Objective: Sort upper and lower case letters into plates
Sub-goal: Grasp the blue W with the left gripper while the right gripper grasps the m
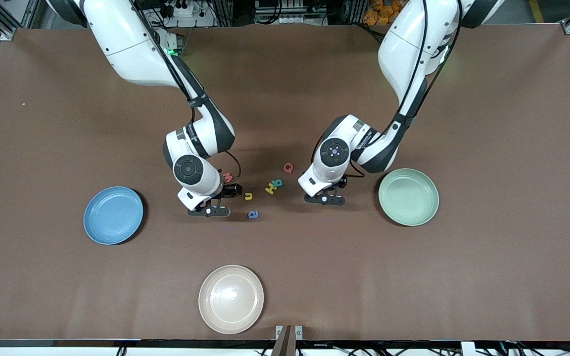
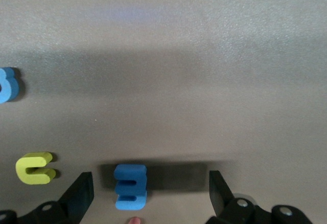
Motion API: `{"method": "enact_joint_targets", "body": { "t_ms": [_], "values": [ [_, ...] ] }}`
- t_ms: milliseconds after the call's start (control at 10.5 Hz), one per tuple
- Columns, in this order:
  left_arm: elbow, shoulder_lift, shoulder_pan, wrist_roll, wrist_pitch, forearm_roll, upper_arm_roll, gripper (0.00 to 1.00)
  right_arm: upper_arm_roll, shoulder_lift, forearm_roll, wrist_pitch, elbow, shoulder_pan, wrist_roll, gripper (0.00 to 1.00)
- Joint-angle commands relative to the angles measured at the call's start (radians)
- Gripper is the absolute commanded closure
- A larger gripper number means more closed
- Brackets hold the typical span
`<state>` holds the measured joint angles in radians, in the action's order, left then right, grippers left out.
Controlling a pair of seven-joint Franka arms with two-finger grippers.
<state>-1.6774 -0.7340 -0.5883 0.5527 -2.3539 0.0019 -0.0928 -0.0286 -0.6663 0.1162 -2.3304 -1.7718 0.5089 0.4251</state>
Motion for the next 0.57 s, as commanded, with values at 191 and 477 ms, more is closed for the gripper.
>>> {"method": "enact_joint_targets", "body": {
  "t_ms": [191, 477],
  "values": [
    [-0.027, 0.01, -0.007, 0.016, -0.008, -0.025, -0.001, 0.74, -0.005, -0.003, 0.017, -0.015, -0.005, 0.019, 0.06, 0.0],
    [-0.025, 0.053, 0.013, -0.02, 0.033, -0.023, -0.001, 0.97, -0.005, -0.004, 0.017, -0.017, -0.005, 0.019, 0.06, 0.0]
  ]
}}
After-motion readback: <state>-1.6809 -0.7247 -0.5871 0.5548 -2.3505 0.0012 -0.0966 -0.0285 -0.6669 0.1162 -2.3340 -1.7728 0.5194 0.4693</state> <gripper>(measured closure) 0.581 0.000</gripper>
